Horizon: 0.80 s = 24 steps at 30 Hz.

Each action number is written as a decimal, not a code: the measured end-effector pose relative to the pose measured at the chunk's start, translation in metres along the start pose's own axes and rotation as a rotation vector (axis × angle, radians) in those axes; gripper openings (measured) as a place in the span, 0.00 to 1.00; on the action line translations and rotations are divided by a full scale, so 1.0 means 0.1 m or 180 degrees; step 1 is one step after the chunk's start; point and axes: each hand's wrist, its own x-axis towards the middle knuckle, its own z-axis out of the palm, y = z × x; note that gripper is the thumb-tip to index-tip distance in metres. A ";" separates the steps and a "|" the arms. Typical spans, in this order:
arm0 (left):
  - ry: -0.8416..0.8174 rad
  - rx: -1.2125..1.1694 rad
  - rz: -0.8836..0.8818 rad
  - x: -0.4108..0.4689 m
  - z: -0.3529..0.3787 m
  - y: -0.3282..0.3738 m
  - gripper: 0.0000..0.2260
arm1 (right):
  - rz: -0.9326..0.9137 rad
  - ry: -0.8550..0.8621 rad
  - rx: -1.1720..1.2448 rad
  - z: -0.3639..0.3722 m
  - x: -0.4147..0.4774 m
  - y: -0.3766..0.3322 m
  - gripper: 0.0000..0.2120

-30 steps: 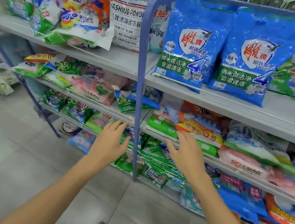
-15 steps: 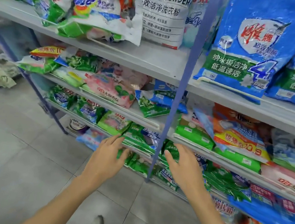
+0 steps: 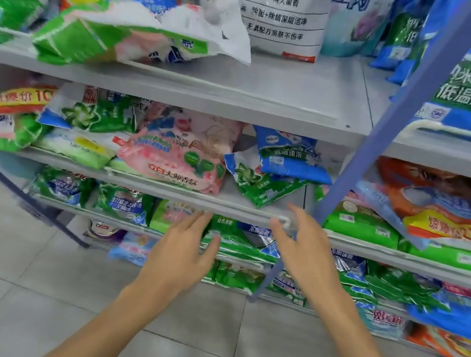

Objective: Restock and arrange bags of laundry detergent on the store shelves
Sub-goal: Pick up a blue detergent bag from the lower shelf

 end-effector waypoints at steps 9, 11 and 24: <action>0.0289 -0.0477 0.0349 1.17 0.27 0.14 0.26 | 0.0142 0.0534 0.0118 0.50 0.80 0.13 0.27; 0.0416 -0.1083 0.0106 1.40 0.32 0.33 0.24 | 0.0266 0.0612 0.0044 0.57 0.99 0.18 0.28; -0.0805 -0.3921 -0.1335 2.67 0.74 0.80 0.07 | 0.0225 0.1086 -0.0022 0.87 1.20 0.45 0.25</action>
